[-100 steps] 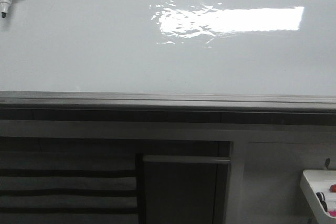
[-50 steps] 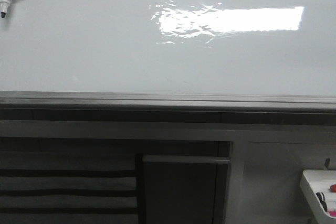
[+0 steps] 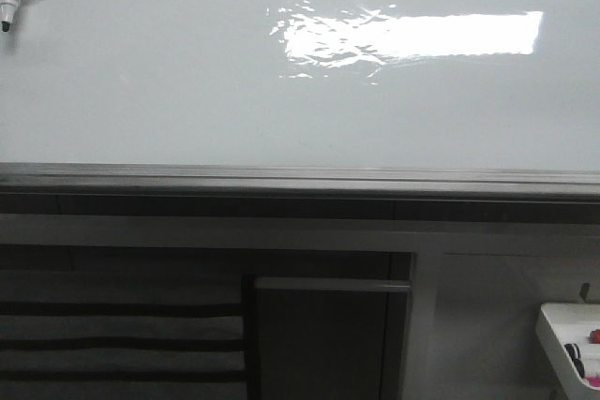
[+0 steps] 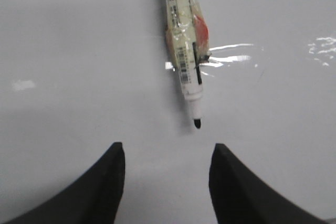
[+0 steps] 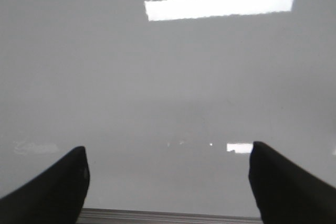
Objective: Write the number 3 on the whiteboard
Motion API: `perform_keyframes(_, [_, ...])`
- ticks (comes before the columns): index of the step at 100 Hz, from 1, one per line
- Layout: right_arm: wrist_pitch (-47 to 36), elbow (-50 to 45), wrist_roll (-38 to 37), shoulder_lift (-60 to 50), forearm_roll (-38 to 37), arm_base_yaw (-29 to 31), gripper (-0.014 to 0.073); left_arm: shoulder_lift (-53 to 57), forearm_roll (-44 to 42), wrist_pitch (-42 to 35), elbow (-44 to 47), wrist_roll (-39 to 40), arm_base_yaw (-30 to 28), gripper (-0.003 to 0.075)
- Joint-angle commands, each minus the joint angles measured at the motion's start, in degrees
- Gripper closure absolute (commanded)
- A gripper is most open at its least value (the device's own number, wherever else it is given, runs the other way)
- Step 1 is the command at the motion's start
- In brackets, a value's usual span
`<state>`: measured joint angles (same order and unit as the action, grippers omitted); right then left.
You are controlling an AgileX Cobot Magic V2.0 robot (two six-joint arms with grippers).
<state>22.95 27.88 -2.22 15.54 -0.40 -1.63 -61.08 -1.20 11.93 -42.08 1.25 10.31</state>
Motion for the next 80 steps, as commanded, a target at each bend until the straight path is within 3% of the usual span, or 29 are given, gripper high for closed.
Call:
perform_keyframes(1, [-4.4,1.9,0.2,1.2,-0.1,0.3,0.0036,-2.3,1.5,-4.6,-4.1,0.0,0.4,0.0398])
perform_keyframes(38, [-4.4,1.9,0.2,1.2,-0.1,0.3,0.0036,-11.7,3.2,-4.4,-11.8,0.0,0.7,0.0398])
perform_keyframes(80, [-4.4,1.9,0.2,1.2,-0.1,0.3,0.0036,-17.0,2.3,-6.3,-13.3,0.0,3.1,0.0415])
